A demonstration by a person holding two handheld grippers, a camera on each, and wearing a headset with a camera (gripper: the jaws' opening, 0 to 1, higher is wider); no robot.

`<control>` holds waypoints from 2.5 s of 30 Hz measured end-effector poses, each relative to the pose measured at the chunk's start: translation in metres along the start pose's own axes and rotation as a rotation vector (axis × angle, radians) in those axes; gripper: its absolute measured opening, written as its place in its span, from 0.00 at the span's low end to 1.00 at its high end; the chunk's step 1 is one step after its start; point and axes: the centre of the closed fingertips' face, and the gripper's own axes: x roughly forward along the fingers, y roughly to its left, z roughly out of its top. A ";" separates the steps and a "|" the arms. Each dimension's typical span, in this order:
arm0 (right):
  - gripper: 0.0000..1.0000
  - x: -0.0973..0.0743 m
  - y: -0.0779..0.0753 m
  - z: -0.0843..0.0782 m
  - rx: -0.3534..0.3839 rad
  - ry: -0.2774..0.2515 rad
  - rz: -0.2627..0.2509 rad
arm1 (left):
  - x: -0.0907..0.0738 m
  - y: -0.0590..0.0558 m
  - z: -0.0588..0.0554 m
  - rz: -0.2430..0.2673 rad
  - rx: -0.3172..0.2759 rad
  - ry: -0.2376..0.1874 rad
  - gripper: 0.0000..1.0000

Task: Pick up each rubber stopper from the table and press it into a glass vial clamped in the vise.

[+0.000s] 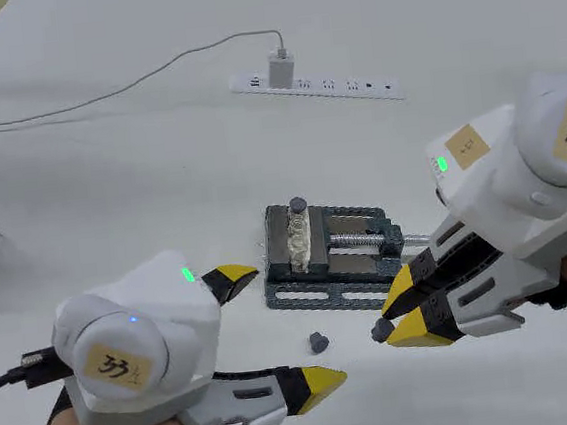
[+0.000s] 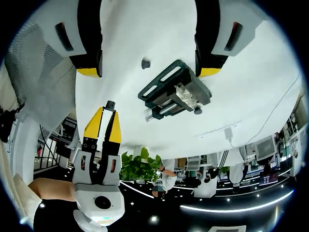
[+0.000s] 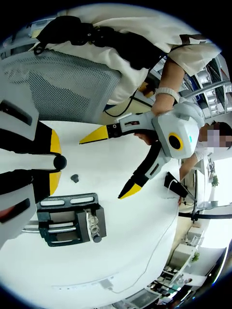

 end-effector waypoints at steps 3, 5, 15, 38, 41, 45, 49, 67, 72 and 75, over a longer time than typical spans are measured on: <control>0.05 -0.001 -0.005 0.000 -0.008 0.007 -0.011 | -0.002 0.006 -0.004 0.031 -0.005 0.009 0.88; 0.05 -0.001 -0.008 -0.002 -0.020 0.018 -0.012 | -0.004 0.012 -0.008 0.059 0.000 0.021 0.93; 0.05 -0.001 -0.032 -0.004 -0.095 0.051 -0.033 | -0.008 0.019 -0.012 0.080 -0.012 0.033 0.99; 0.05 -0.001 -0.113 0.025 -0.452 0.213 -0.054 | -0.014 0.027 -0.009 0.097 -0.027 0.025 0.94; 0.05 0.003 -0.120 0.029 -0.486 0.223 -0.046 | -0.015 0.028 -0.009 0.101 -0.031 0.023 0.93; 0.05 0.005 -0.128 0.034 -0.546 0.238 -0.035 | -0.014 0.029 -0.007 0.104 -0.028 0.020 0.93; 0.05 0.010 -0.128 0.036 -0.607 0.243 0.008 | -0.014 0.030 -0.007 0.104 -0.028 0.019 0.92; 0.05 0.037 -0.132 0.040 -0.796 0.312 0.081 | -0.015 0.033 -0.009 0.122 -0.048 0.007 0.89; 0.05 0.042 -0.134 0.041 -0.795 0.323 0.091 | -0.016 0.033 -0.011 0.125 -0.057 0.005 0.89; 0.05 0.044 -0.135 0.041 -0.787 0.324 0.097 | -0.016 0.033 -0.012 0.126 -0.063 0.005 0.89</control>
